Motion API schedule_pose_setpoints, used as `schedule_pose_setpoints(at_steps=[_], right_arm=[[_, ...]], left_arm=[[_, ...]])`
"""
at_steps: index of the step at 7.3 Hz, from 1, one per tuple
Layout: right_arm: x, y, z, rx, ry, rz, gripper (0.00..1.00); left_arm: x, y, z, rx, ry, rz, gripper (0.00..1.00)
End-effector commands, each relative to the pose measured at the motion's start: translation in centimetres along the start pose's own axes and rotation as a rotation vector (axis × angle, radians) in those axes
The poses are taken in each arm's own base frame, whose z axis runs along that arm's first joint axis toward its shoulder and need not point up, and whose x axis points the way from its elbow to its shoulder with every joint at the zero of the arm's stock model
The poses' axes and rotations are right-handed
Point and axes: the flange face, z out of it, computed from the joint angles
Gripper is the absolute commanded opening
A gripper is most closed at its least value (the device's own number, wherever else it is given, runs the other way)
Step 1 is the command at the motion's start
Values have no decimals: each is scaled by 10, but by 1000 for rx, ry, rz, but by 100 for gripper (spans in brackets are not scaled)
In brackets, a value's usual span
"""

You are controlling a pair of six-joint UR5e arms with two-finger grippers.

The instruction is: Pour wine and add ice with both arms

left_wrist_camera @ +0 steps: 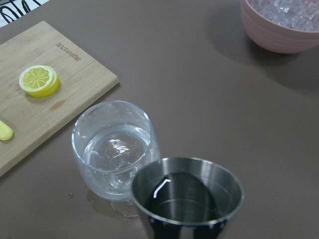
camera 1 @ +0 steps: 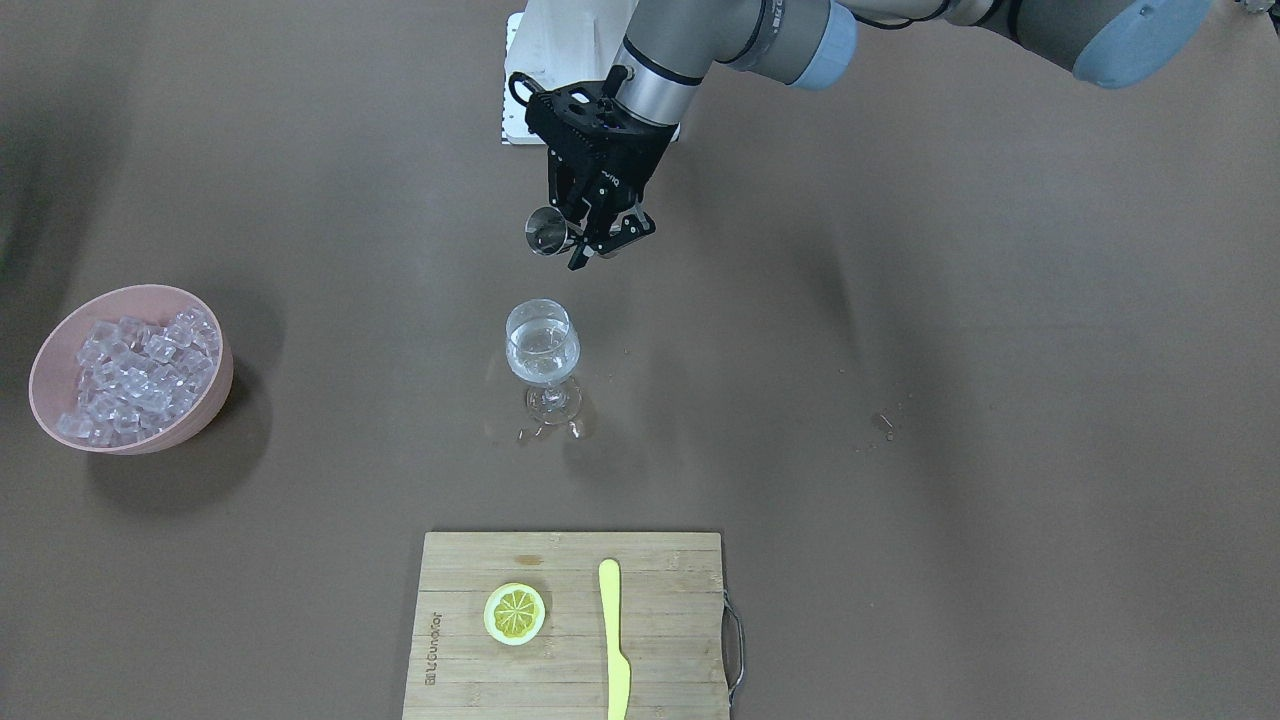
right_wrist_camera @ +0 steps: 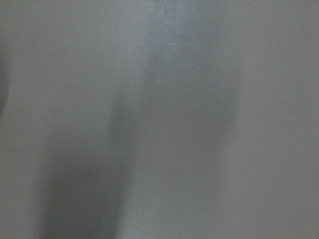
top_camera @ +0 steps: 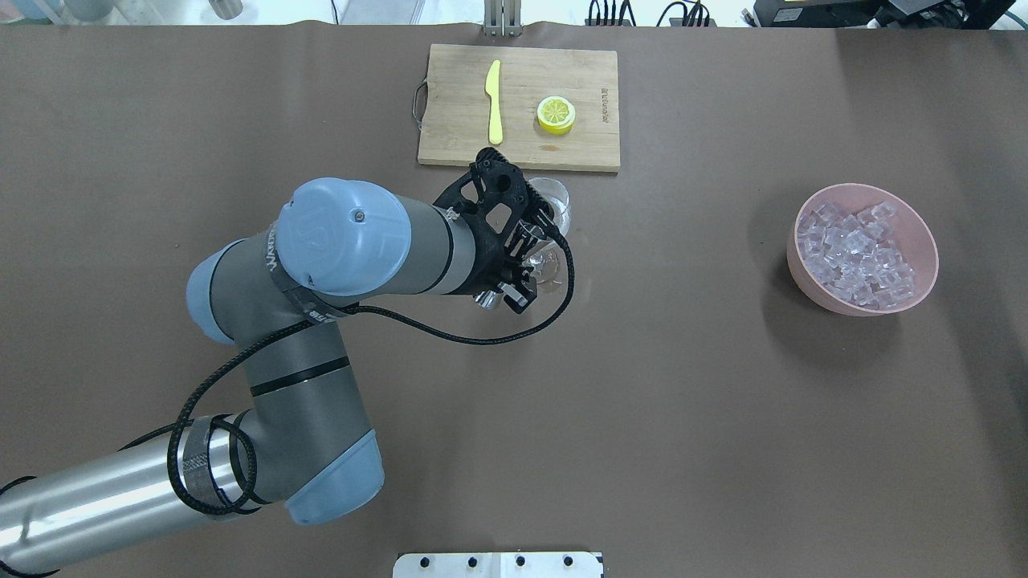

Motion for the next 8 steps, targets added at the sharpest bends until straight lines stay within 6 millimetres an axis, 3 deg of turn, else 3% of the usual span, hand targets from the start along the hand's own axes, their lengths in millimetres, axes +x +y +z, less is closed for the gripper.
schedule_pose_setpoints(at_steps=[1,4,8], right_arm=[[1,0,1,-1,0,1,100],[1,1,2,-4,0,3,100],[1,2,2,-4,-1,3,100]], left_arm=[[-13,-8,-3,-12,-29,-12,0],[-28,-11,-1,-22,-55,-23,0],[-27,-19,14,-101,-94,-36,0]])
